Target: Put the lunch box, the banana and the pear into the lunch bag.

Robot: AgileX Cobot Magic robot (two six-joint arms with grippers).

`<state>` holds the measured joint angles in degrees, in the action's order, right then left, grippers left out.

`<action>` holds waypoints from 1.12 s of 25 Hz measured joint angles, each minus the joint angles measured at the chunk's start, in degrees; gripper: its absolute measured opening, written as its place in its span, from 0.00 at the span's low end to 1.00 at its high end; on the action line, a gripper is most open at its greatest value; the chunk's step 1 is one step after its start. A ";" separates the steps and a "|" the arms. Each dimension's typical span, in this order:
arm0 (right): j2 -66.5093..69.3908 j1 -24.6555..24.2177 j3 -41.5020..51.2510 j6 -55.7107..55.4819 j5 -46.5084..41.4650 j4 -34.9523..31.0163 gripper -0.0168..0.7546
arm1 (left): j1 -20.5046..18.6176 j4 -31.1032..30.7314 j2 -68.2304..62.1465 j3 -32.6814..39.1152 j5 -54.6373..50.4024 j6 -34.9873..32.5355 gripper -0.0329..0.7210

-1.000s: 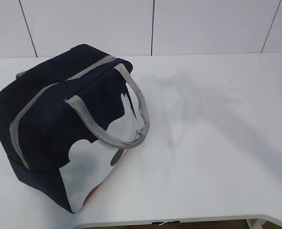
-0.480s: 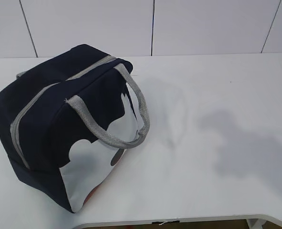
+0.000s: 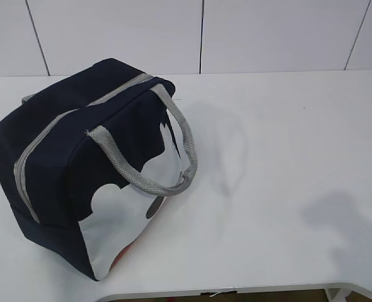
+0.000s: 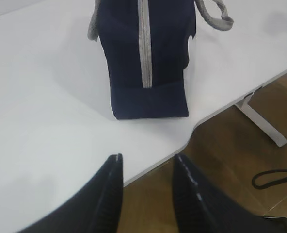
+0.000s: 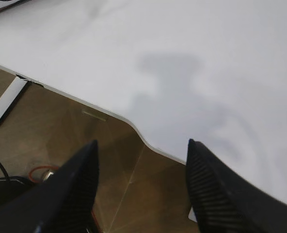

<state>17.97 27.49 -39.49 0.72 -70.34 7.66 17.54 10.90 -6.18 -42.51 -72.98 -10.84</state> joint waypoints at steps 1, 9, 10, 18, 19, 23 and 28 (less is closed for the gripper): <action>-1.82 0.00 1.40 0.00 0.86 0.03 0.64 | 0.00 0.00 1.11 1.27 0.00 0.00 0.37; -15.64 0.00 10.23 0.00 3.68 0.85 0.64 | 0.00 0.99 5.52 11.38 2.96 0.00 0.36; -17.26 0.00 10.33 0.00 3.82 0.85 0.64 | 0.00 1.27 5.60 12.01 5.01 0.00 0.36; -18.96 0.00 10.67 0.00 4.36 0.66 0.64 | 0.00 1.51 5.60 13.49 8.85 0.00 0.36; -18.96 0.00 10.67 0.00 4.45 0.66 0.64 | 0.00 1.51 5.60 13.49 8.95 0.00 0.36; -18.96 0.00 10.67 0.00 4.45 0.66 0.64 | 0.00 1.51 5.60 13.49 8.95 0.00 0.36; -18.96 0.00 10.67 0.00 4.45 0.66 0.64 | -0.22 1.51 5.60 13.49 8.95 0.00 0.36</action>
<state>-0.99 27.49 -28.82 0.72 -65.89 8.33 17.32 12.41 -0.58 -29.02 -64.03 -10.84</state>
